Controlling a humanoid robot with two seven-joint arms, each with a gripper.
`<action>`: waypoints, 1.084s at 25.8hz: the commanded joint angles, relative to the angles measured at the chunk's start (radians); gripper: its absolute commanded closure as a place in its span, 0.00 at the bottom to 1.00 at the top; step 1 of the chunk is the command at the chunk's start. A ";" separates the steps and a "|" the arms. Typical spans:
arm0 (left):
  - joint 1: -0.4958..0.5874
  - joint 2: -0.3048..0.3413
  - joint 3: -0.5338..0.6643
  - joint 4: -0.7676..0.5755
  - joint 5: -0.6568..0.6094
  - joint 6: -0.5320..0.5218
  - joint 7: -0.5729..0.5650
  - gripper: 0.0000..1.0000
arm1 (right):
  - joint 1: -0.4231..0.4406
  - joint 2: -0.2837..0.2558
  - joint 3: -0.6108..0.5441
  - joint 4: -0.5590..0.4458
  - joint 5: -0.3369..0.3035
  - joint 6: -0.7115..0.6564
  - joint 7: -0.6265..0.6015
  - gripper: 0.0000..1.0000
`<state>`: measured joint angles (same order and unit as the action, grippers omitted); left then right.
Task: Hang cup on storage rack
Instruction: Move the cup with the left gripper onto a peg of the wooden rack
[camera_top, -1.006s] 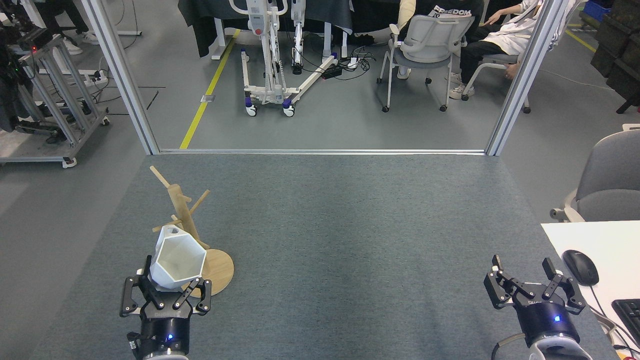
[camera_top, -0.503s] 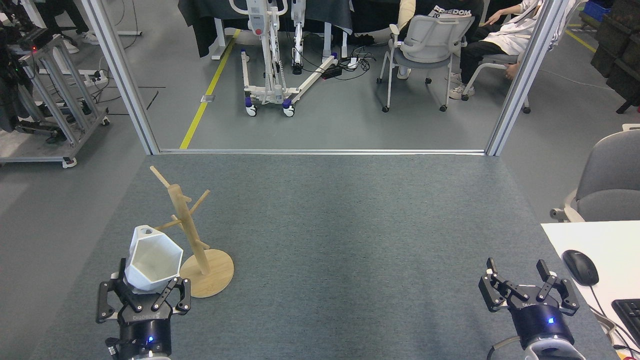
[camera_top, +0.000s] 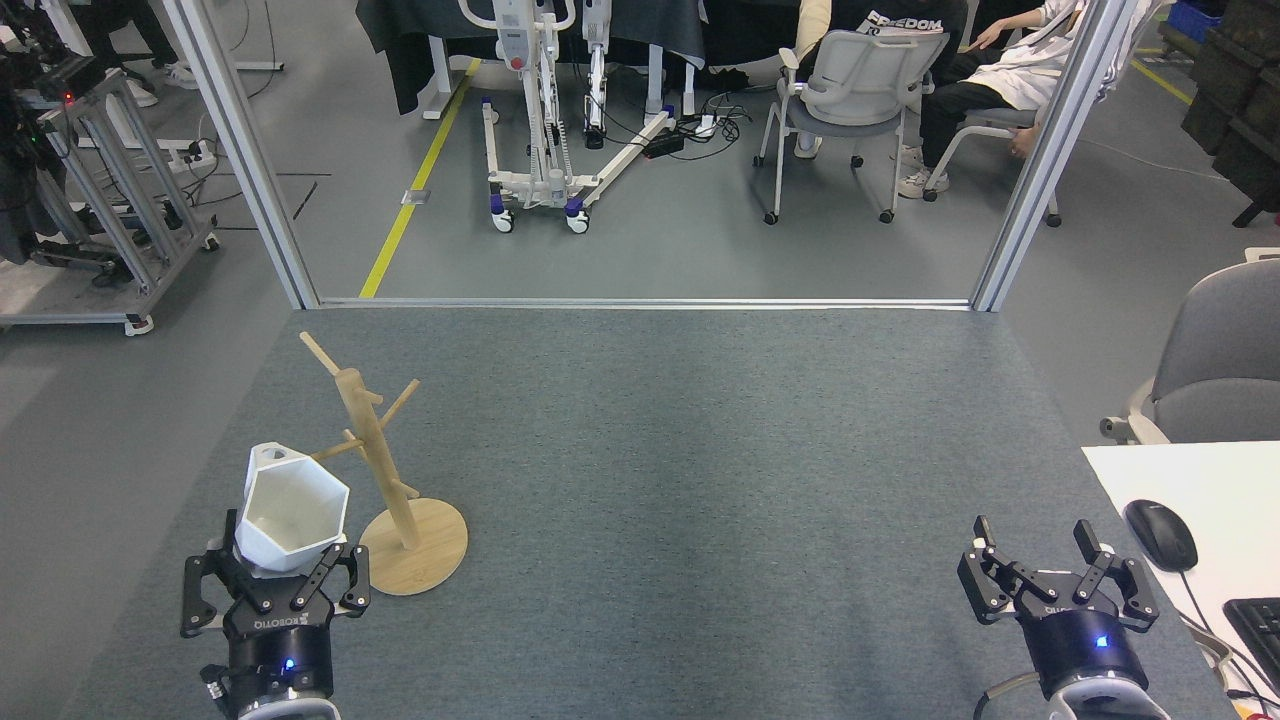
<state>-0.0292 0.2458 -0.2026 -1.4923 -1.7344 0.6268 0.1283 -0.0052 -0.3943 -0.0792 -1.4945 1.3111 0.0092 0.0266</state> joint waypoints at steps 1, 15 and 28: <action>-0.008 0.006 0.000 0.003 0.001 -0.003 0.001 0.64 | -0.004 -0.001 -0.001 0.000 -0.001 0.000 0.004 0.01; -0.046 0.004 -0.012 0.015 -0.001 -0.045 0.002 0.63 | -0.004 0.000 -0.002 0.007 0.010 0.000 0.004 0.01; -0.060 -0.013 -0.060 0.027 -0.008 -0.053 0.004 0.63 | -0.004 0.008 -0.005 0.007 0.013 0.006 0.004 0.01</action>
<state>-0.0885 0.2362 -0.2504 -1.4655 -1.7405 0.5742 0.1318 -0.0092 -0.3871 -0.0841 -1.4880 1.3238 0.0146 0.0340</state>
